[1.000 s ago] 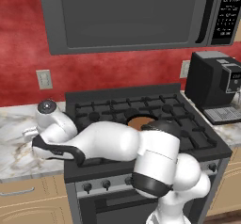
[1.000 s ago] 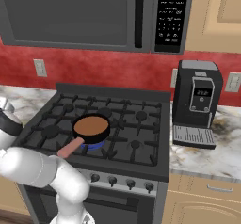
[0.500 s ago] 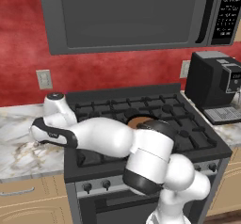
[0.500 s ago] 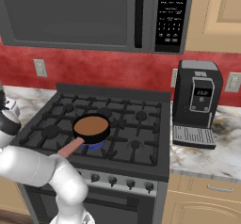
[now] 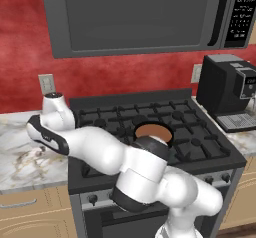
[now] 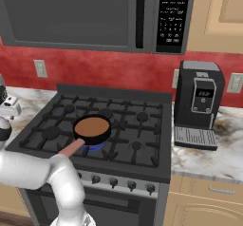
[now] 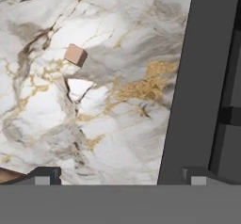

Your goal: Pick up the sugar cube(s) and place them in the saucepan with hot chocolate.

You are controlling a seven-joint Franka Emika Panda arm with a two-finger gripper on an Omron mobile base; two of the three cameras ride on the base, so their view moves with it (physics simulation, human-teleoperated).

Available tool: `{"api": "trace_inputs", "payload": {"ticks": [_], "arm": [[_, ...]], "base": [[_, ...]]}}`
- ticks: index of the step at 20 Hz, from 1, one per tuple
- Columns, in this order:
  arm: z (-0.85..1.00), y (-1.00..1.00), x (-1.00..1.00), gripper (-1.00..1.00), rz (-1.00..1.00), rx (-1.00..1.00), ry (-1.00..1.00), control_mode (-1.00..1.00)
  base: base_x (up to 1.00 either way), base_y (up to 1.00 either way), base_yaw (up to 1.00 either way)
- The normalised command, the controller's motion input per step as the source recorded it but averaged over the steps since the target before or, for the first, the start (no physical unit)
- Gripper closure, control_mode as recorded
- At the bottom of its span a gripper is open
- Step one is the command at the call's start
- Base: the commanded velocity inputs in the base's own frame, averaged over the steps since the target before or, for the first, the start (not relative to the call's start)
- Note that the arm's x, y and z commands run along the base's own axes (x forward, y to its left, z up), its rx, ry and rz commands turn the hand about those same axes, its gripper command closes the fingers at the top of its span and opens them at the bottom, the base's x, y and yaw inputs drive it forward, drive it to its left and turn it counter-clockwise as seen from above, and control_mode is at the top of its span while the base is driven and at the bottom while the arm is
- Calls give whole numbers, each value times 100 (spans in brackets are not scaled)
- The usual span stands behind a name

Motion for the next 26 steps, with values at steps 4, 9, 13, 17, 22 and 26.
{"api": "trace_inputs", "payload": {"ticks": [4,9,13,17,22,26], "arm": [[-7,15,8,-100,0,0,1,-100],[-22,28,20,-100,0,-1,7,-100],[-6,20,17,-100,0,0,4,-100],[-8,2,3,-100,0,0,0,-100],[-28,0,1,-100,0,-2,0,-100],[-16,0,0,-100,0,-3,0,-100]], "base": [[0,0,0],[0,0,0],[0,0,0],[0,0,0],[0,0,0],[0,0,0]]}}
